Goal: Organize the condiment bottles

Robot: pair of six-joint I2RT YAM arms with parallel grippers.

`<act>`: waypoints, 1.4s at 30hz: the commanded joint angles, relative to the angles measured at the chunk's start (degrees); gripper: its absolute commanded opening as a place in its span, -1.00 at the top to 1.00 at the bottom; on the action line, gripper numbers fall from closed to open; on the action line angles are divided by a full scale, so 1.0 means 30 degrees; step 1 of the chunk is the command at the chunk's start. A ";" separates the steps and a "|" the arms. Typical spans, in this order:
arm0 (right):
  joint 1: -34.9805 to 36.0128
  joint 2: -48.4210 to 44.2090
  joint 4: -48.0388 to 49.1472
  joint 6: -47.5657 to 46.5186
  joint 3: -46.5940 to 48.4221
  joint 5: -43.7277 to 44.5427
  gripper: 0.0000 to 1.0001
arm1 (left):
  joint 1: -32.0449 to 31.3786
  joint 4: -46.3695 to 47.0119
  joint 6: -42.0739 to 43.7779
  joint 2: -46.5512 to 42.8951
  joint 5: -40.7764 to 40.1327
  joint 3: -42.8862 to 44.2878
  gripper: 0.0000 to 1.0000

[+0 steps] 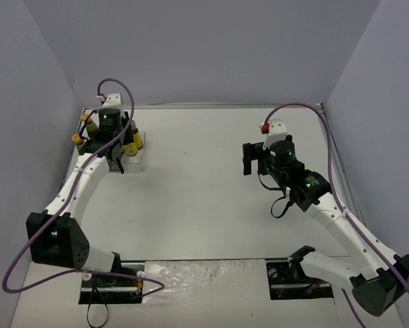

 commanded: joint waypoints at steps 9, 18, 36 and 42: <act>-0.0316 -0.0684 0.1241 -0.0124 0.0153 -0.0112 -1.00 | 0.0725 0.2578 0.0249 0.3000 0.0618 0.1937 1.00; -0.0429 -0.0985 0.1262 -0.0126 0.0057 -0.0081 -1.00 | 0.0725 0.3726 -0.0143 0.3970 0.0845 0.0444 0.77; -0.0447 -0.2543 0.1163 0.0185 -0.0407 -0.0264 -1.00 | 0.0696 0.4000 -0.0082 0.3156 0.0188 -0.0535 -0.48; -0.0447 -0.3174 0.0720 0.0270 0.0367 0.0111 -1.00 | 0.0559 0.2576 -0.0291 0.1311 0.0611 -0.0149 -0.85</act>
